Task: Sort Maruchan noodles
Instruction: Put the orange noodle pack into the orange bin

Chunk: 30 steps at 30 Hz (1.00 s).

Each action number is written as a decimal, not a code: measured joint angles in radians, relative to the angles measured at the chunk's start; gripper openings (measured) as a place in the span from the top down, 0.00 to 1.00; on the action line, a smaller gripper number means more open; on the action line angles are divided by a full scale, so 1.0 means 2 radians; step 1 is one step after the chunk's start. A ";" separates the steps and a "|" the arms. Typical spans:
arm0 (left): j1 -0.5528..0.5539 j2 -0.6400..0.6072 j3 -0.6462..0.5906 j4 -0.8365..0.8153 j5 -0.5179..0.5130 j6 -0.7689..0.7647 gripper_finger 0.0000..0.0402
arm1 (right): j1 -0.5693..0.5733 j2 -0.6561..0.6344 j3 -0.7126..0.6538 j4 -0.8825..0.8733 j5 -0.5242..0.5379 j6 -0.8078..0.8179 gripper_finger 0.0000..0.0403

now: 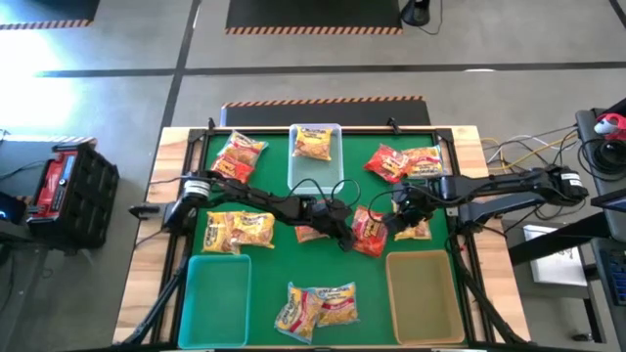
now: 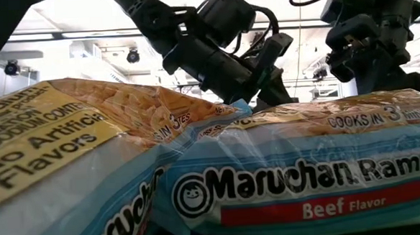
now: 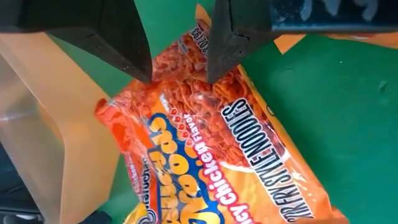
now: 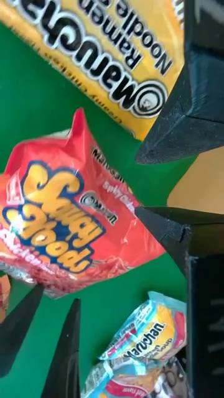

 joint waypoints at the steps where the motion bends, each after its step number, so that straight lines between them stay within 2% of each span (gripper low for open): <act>1: 0.000 0.003 0.000 0.001 -0.002 -0.002 0.67 | 0.000 -0.003 -0.004 0.000 0.000 0.005 0.72; 4: 0.000 0.007 0.004 -0.006 -0.010 -0.002 0.68 | 0.000 -0.012 -0.012 0.000 0.000 0.014 0.72; 14: -0.001 0.011 0.027 -0.120 -0.072 0.015 0.69 | 0.000 -0.042 -0.021 0.033 0.001 0.046 0.69; 21: -0.001 0.012 0.031 -0.127 -0.075 0.021 0.69 | 0.000 -0.040 -0.048 0.097 0.004 0.076 0.63; 30: -0.001 0.012 0.031 -0.130 -0.082 0.024 0.69 | 0.000 -0.033 -0.052 0.122 0.023 0.095 0.53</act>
